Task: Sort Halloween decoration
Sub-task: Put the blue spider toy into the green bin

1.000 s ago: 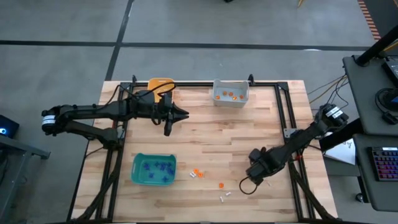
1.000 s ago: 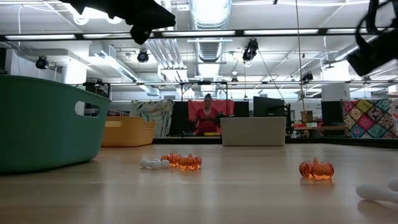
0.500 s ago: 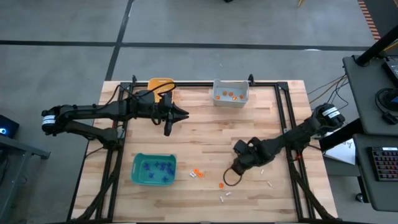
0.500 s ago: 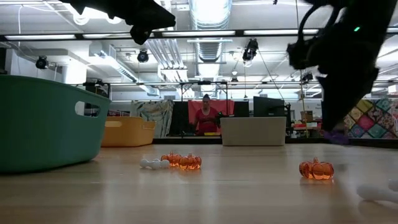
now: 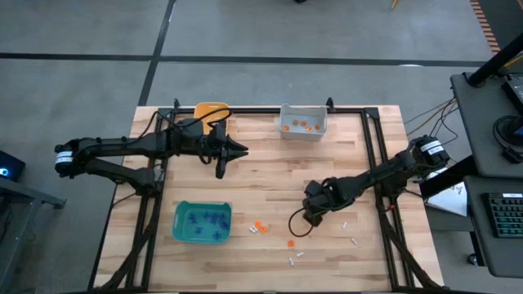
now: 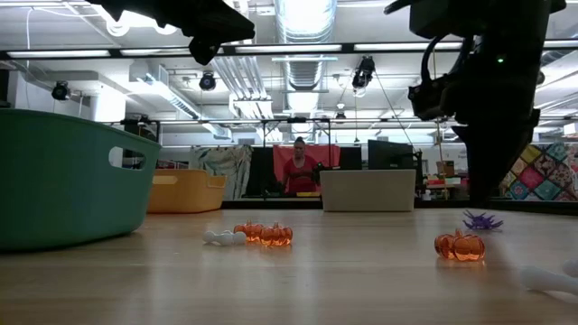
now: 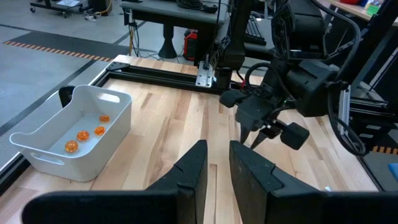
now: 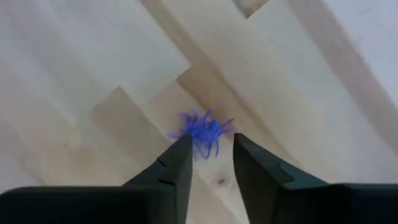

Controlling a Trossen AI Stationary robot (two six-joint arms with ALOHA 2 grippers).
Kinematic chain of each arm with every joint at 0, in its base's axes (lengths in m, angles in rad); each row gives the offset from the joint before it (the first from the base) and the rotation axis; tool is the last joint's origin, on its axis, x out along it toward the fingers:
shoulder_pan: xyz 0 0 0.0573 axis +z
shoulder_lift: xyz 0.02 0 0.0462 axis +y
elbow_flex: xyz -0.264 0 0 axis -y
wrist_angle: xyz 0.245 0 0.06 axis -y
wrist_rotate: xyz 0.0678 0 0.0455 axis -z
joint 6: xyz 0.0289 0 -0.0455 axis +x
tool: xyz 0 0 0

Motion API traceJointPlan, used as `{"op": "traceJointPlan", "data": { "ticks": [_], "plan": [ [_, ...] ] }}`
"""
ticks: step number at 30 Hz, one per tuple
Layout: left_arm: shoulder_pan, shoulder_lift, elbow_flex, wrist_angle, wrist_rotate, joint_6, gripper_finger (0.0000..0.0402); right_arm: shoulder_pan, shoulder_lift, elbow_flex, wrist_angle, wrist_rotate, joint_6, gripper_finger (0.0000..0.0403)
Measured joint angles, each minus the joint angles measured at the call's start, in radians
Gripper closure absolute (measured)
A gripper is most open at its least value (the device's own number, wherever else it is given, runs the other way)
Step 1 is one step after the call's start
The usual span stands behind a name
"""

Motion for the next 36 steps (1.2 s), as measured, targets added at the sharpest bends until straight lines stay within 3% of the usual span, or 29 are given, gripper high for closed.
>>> {"op": "traceJointPlan", "data": {
  "ticks": [8, 16, 24, 36],
  "plan": [
    [0.0, 0.0, 0.0, 0.0, 0.0, 0.0, 0.0351, -0.009, 0.003, 0.0, 0.013, -0.029, 0.007, 0.0258],
    [0.0, 0.0, 0.0, 0.001, 0.0, 0.0, 0.0351, -0.024, 0.082, 0.0, 0.019, -0.019, -0.007, 0.0262],
    [0.0, 0.0, 0.0, 0.001, 0.0, 0.0, 0.0351, -0.024, 0.086, 0.001, 0.016, -0.019, -0.01, 0.0297],
    [0.0, 0.0, 0.0, 0.001, 0.0, 0.0, 0.0351, -0.024, 0.056, -0.002, 0.006, -0.032, -0.024, 0.0392]
  ]
}}
